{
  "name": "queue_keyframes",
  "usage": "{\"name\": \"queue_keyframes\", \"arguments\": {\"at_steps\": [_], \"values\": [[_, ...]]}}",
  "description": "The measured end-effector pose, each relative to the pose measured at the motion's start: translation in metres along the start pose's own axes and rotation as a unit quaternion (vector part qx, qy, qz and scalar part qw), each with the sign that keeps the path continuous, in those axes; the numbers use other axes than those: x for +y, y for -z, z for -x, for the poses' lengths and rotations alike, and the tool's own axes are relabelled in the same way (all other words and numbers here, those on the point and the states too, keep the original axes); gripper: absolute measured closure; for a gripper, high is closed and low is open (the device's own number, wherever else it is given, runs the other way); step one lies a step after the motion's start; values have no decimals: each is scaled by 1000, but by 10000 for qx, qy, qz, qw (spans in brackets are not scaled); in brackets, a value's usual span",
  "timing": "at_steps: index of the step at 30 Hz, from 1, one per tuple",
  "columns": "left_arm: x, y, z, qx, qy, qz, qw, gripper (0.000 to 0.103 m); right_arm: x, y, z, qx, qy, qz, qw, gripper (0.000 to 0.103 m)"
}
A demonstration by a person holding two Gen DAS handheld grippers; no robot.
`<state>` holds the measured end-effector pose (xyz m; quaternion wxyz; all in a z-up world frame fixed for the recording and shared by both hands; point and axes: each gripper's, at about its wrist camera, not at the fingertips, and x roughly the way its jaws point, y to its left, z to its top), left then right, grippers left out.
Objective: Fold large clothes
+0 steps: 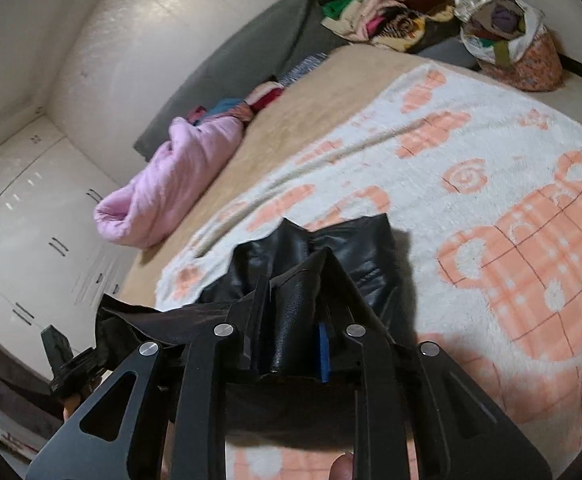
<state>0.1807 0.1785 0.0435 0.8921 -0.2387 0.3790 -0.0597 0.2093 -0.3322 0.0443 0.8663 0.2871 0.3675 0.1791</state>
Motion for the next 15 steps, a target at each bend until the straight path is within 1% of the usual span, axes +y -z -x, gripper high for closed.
{"name": "queue_keyframes", "arguments": {"at_steps": [3, 10, 13, 15], "values": [[7, 1, -16, 95, -58, 26, 9999, 94, -10, 0, -16, 80, 94, -55, 9999, 84], [17, 2, -36, 129, -86, 27, 9999, 92, -24, -1, -46, 151, 325, -39, 9994, 83], [18, 4, -47, 137, -142, -60, 9998, 90, -29, 0, -58, 178, 431, 59, 9989, 83], [19, 5, -53, 170, -186, -107, 9996, 88, -34, 3, -67, 181, 489, 97, 9986, 80]]}}
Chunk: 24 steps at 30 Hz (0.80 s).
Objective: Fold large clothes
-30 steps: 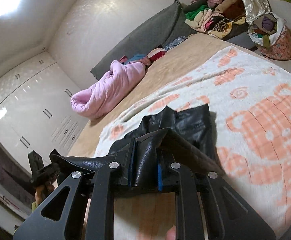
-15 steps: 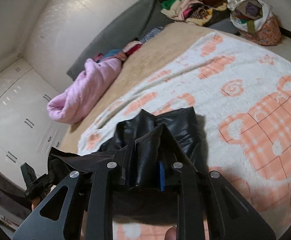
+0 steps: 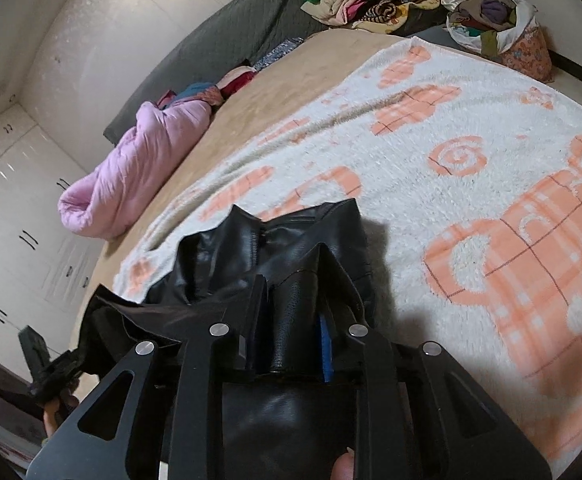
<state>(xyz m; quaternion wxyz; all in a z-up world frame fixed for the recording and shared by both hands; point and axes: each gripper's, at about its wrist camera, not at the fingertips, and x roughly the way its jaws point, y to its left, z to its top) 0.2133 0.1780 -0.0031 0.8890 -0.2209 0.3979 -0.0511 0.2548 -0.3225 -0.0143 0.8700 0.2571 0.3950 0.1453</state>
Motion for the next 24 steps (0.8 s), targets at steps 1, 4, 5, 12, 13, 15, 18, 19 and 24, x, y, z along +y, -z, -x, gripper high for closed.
{"name": "queue_keyframes", "arguments": {"at_steps": [1, 4, 5, 12, 13, 15, 18, 19, 24], "values": [[0, 0, -3, 17, -22, -10, 10000, 88, -2, 2, -4, -10, 13, 4, 10000, 80], [-5, -2, -5, 21, -106, -147, 9998, 87, -6, 4, -11, -24, 39, 16, 10000, 77], [-6, -2, -6, 17, -137, -185, 9997, 86, -7, 5, -13, -20, 27, 4, 10000, 76], [-13, -1, -4, -43, -134, -320, 9994, 75, -7, 6, -15, -77, -31, 68, 9999, 60], [-14, -1, -3, -71, -112, -350, 9993, 74, -5, 6, -13, -121, -46, 92, 9999, 57], [-17, 0, -1, -114, -92, -394, 9991, 71, -3, 7, -10, -213, -114, 125, 9996, 47], [-20, -1, 5, -192, 25, -385, 9991, 62, -2, 6, -3, -368, -160, 116, 9991, 30], [-21, -2, 7, -225, 74, -376, 9990, 60, -2, 5, -1, -430, -122, 125, 9989, 26], [-25, -7, 33, -698, 76, -413, 9967, 55, 0, 5, 8, -662, 122, 303, 9973, 15]]}}
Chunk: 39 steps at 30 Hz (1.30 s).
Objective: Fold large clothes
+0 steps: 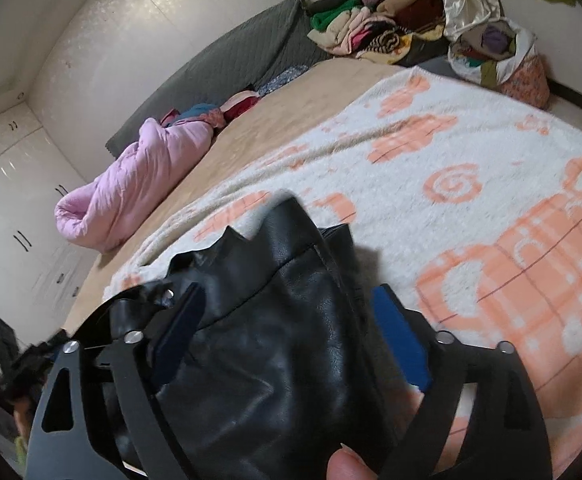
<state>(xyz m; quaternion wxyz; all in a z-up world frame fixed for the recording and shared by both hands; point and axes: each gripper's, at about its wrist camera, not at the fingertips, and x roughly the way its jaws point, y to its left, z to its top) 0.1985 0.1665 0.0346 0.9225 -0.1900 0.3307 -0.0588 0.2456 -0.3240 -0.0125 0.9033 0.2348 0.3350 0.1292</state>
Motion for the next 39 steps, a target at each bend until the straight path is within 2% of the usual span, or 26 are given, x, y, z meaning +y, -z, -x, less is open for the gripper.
{"name": "queue_keyframes", "arguments": {"at_steps": [2, 5, 7, 10, 12, 13, 15, 17, 18, 21, 23, 26, 28, 32, 35, 39], "values": [[0, -3, 5, -121, -174, -88, 9997, 55, 3, -1, -1, -39, 218, 218, 9995, 15], [2, -1, -2, -103, -737, -420, 9963, 55, 12, 0, -6, -52, 620, 712, 9955, 15], [7, 4, -17, 125, -934, -517, 9942, 55, 17, 1, -14, 32, 894, 1042, 9905, 15], [12, 13, -41, 545, -912, -566, 9927, 55, 20, 0, -29, 205, 1041, 1352, 9851, 18], [11, 17, -55, 670, -1039, -764, 9894, 55, 20, 0, -41, 357, 1079, 1498, 9822, 32], [10, 18, -58, 668, -1030, -814, 9891, 58, 20, 1, -48, 456, 1090, 1576, 9804, 37], [5, 21, -63, 629, -1117, -1036, 9863, 82, 20, 4, -56, 547, 1131, 1737, 9767, 77], [-2, 21, -57, 463, -1192, -1209, 9844, 99, 22, 6, -57, 483, 1268, 1843, 9735, 90], [-6, 16, -49, 303, -1176, -1246, 9847, 100, 24, 2, -50, 346, 1174, 1755, 9768, 92], [-11, -3, -25, -41, -895, -1138, 9895, 101, 29, -16, -24, -73, 648, 1363, 9885, 94], [-13, -15, -16, -205, -800, -1095, 9906, 101, 28, -31, -16, -271, 460, 1069, 9928, 94], [-8, -23, -26, -238, -854, -1017, 9909, 101, 22, -43, -31, -238, 519, 802, 9951, 94], [-1, -24, -44, -75, -847, -896, 9923, 101, 14, -43, -56, -47, 685, 747, 9948, 94], [10, -12, -80, 302, -1110, -861, 9896, 100, 9, -30, -90, 262, 1119, 971, 9886, 94], [18, -1, -94, 516, -1263, -850, 9870, 95, 2, -24, -100, 402, 1180, 919, 9879, 92], [23, 4, -97, 591, -1312, -768, 9866, 90, -2, -18, -106, 515, 1266, 919, 9863, 90]]}}
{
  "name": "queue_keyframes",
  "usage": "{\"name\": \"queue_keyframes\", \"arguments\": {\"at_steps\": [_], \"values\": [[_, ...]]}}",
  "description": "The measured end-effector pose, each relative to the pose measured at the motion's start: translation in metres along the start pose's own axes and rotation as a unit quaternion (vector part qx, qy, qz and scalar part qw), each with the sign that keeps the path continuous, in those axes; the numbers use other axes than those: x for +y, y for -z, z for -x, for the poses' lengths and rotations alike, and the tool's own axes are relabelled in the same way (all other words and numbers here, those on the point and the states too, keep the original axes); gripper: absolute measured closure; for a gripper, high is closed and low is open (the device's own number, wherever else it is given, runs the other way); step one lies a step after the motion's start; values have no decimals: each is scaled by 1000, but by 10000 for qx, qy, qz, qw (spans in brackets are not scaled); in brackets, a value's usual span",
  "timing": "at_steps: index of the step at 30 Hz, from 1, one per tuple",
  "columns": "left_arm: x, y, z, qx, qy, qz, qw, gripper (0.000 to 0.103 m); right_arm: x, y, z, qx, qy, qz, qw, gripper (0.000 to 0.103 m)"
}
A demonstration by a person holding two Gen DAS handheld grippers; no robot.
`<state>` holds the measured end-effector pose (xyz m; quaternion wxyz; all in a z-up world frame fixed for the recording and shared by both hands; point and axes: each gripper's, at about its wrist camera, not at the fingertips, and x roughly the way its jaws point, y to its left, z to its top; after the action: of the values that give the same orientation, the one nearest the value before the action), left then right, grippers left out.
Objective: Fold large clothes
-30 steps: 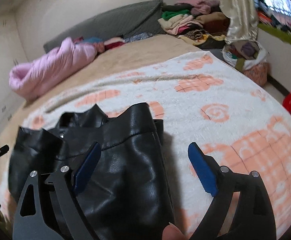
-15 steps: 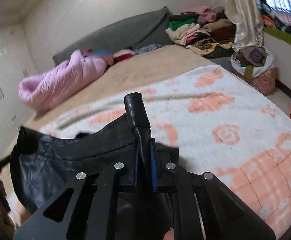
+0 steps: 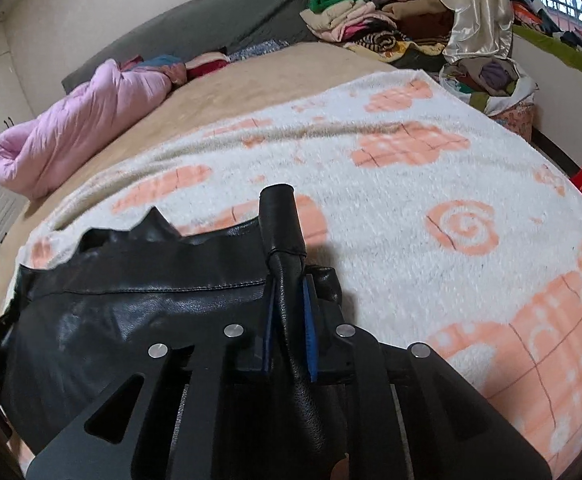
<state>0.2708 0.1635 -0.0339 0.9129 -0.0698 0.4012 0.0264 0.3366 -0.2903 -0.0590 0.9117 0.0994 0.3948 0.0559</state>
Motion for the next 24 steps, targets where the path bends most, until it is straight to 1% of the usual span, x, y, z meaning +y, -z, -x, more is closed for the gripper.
{"name": "queue_keyframes", "arguments": {"at_steps": [4, 8, 11, 12, 14, 16, 17, 18, 20, 22, 23, 24], "values": [[4, 3, -6, 74, 41, 93, 9999, 89, -8, 5, -8, 122, -35, -158, 9998, 88], [5, 3, -6, 101, 48, 105, 9999, 88, -10, 7, -8, 147, -63, -224, 9996, 87], [5, 2, -4, 74, 29, 114, 9999, 85, -9, 7, -1, 24, -61, -209, 9998, 83], [4, 2, -3, 57, -9, 81, 10000, 84, -8, 7, 1, -24, -45, -191, 9998, 80], [3, 1, 0, 38, -64, 54, 10000, 83, -9, 6, 5, -47, -53, -207, 9998, 78], [3, 2, 2, 31, -139, 77, 9999, 79, -10, 5, 7, -51, -82, -253, 9996, 73], [3, 1, 3, 22, -151, 93, 9998, 78, -11, 5, 9, -37, -105, -276, 9996, 69], [3, 2, 5, 20, -163, 95, 9998, 77, -12, 6, 10, -23, -144, -302, 9994, 61], [4, 0, 10, -3, -198, 94, 9998, 74, -13, 6, 15, -39, -82, -353, 9993, 43], [4, -1, 16, -59, -224, 95, 9997, 66, -13, 8, 22, -145, -98, -381, 9991, 43], [4, -2, 20, -80, -229, 102, 9997, 56, -13, 8, 25, -172, -113, -379, 9991, 37], [4, -1, 25, -111, -245, 112, 9996, 48, -12, 9, 30, -180, -136, -382, 9990, 27]]}}
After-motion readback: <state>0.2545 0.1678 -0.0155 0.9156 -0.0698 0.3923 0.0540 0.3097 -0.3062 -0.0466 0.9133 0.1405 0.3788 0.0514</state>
